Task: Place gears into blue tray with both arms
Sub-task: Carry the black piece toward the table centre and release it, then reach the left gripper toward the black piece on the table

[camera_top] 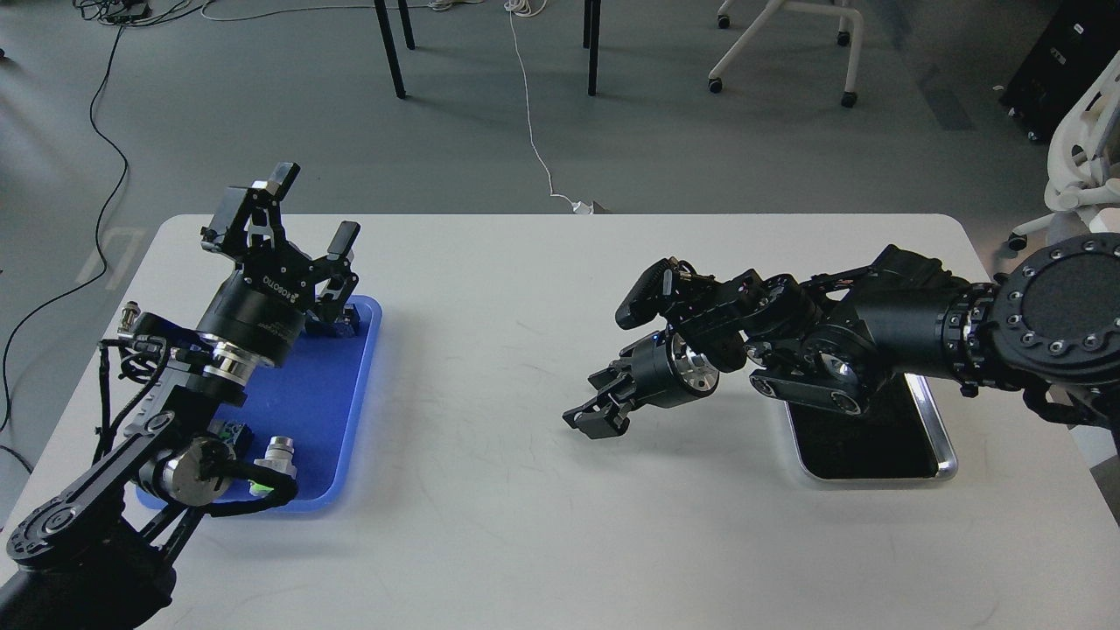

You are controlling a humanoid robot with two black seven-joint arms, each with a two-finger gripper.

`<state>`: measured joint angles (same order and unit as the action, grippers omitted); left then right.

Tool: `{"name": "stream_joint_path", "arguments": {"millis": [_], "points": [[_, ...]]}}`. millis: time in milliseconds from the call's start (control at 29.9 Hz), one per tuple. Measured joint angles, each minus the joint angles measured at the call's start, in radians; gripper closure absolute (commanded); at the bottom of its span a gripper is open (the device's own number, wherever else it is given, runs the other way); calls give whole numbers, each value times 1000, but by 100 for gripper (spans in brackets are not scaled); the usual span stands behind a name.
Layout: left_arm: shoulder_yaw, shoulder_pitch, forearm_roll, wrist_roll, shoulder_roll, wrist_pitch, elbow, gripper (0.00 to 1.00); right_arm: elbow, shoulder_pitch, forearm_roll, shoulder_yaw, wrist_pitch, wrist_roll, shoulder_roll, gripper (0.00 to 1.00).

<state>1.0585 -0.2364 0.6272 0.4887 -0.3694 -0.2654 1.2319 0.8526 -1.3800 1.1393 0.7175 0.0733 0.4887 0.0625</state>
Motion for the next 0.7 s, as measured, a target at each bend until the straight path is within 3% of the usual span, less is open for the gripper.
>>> {"name": "stream_joint_path", "arguments": {"millis": [301,535,702], "points": [[-17,-6,111,0,-51,-30,26,2,100,63,-243,-276,7,0,258,2],[-58,-41,382,0,-50,-60,66,2,127,343,-523,-641,15,0,360,1],[-202,-177,683,0,-54,-89,83,2,122,547,-717,-894,97,0,373,1]]}}
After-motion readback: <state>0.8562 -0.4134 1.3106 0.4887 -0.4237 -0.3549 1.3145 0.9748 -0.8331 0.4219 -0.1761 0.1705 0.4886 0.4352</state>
